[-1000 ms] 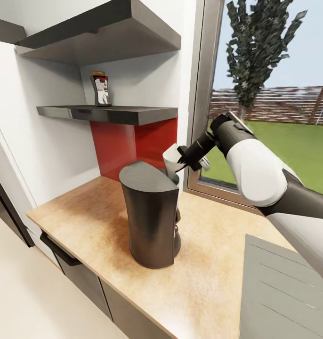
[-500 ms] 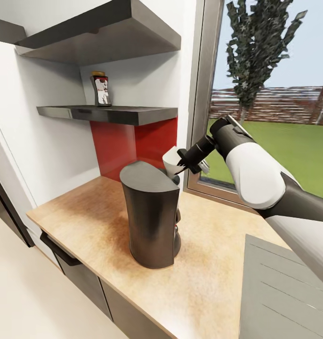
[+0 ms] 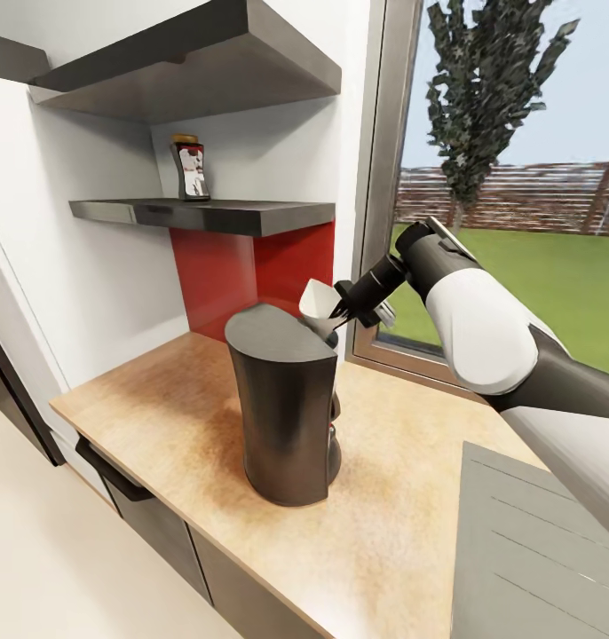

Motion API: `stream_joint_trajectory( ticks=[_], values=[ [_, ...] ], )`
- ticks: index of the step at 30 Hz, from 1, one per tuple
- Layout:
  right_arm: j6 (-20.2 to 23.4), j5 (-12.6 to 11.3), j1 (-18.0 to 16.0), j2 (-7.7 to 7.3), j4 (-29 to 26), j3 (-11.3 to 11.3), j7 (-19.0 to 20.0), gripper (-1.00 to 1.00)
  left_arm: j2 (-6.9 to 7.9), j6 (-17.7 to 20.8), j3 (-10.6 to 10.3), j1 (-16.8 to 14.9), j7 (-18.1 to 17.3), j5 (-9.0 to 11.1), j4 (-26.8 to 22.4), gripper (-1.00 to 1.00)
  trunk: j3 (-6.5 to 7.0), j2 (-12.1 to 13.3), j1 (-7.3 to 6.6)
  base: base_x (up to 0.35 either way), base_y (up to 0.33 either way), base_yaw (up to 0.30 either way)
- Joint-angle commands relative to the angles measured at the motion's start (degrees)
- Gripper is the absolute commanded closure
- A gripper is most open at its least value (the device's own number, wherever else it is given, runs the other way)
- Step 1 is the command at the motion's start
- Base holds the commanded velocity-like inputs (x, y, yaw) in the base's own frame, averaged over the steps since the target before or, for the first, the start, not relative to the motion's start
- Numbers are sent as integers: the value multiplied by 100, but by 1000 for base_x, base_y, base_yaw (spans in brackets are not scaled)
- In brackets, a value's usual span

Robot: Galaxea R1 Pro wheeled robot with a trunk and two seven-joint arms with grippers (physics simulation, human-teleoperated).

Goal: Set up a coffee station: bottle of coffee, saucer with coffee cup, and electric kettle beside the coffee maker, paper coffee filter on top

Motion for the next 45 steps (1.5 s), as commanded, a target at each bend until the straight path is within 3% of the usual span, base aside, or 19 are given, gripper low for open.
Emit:
stream_joint_trajectory(
  ticks=[1,28,37,45],
  values=[
    [61,-35,-4,2,-11,0,-49,-100,0,-13,46,-5,-30,-26,4,-100,-14,-13,4,0,0,0],
    [60,-35,-4,2,-54,-3,-47,-100,9,-13,49,-5,-30,-21,4,-100,-14,-13,4,0,0,0],
    [46,-43,-4,2,-730,-8,-72,-100,9,-13,50,-5,-30,-20,4,-100,-14,-13,4,0,0,0],
    [44,-50,-4,2,-819,-9,-74,-100,9,-13,62,-5,-30,-20,4,-100,-14,-13,4,0,0,0]
  ],
)
